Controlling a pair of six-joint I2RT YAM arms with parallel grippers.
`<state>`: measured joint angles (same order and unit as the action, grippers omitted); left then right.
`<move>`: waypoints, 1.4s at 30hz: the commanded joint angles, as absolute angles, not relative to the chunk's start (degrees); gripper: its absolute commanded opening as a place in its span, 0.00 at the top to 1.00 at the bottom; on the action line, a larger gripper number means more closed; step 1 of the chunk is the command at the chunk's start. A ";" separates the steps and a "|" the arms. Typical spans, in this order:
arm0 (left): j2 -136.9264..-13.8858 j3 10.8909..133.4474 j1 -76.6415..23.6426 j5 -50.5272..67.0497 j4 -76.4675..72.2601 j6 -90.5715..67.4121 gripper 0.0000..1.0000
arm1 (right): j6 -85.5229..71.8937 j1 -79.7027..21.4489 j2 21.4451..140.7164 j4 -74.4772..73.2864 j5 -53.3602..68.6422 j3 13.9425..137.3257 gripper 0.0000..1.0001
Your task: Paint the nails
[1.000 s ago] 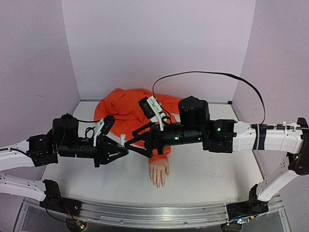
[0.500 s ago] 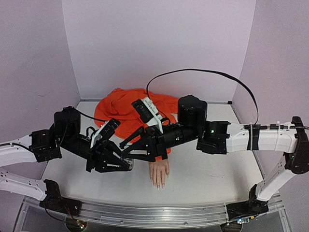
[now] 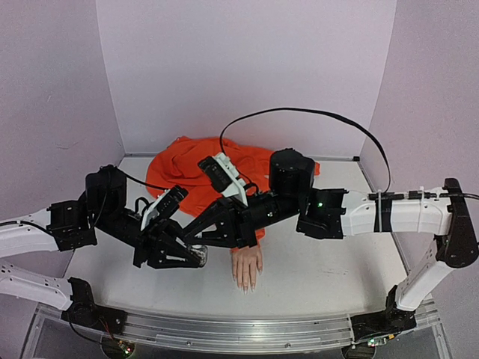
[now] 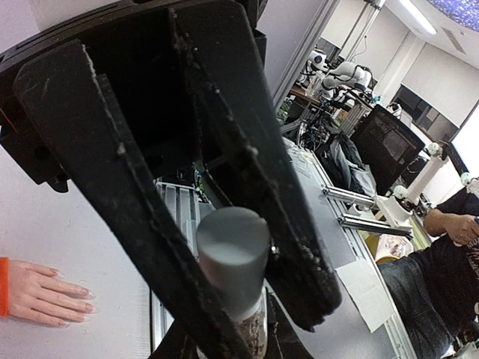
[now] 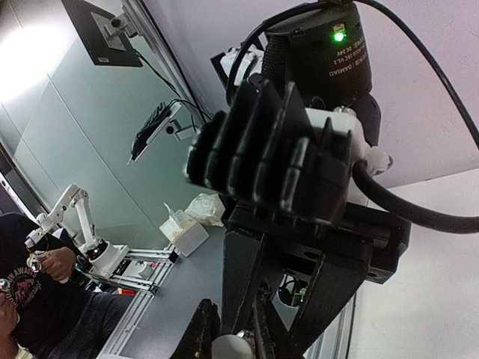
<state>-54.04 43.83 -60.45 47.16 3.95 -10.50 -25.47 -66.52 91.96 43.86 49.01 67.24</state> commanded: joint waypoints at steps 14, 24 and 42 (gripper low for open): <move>-52.50 45.16 -60.61 -19.11 7.20 -12.02 1.00 | -33.98 -79.95 97.44 19.44 -31.28 76.07 1.00; -54.79 45.66 -60.65 -11.76 9.75 -12.04 1.00 | -29.12 -78.18 98.69 22.00 -15.72 79.90 0.97; -50.40 45.36 -60.58 25.42 5.93 -8.92 1.00 | -21.04 -63.82 83.01 32.54 28.30 64.17 0.21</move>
<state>-52.82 42.28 -60.64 5.50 13.98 -10.72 -22.96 -64.42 85.45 26.06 14.04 65.82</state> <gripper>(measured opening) 0.215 0.787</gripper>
